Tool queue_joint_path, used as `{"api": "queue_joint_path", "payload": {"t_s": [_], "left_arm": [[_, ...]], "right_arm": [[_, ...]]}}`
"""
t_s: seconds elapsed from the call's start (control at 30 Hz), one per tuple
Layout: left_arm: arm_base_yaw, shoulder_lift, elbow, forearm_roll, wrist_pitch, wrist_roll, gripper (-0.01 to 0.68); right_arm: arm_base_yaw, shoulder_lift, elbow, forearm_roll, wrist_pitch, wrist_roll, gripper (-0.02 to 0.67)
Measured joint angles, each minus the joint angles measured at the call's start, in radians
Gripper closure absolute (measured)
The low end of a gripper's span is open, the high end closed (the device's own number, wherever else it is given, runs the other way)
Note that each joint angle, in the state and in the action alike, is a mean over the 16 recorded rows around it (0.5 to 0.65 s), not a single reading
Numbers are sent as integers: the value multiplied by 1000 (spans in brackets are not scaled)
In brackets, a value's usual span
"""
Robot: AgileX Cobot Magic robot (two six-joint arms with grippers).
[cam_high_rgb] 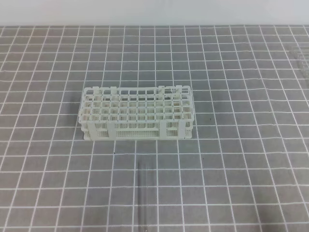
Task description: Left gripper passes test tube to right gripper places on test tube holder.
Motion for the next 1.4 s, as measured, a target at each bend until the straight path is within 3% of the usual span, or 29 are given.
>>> {"api": "queue_joint_path", "payload": {"t_s": [1.4], "left_arm": [[0, -2, 1, 18, -12, -1, 675]], "right_arm": [[0, 0, 0, 6, 2, 0, 670]]}}
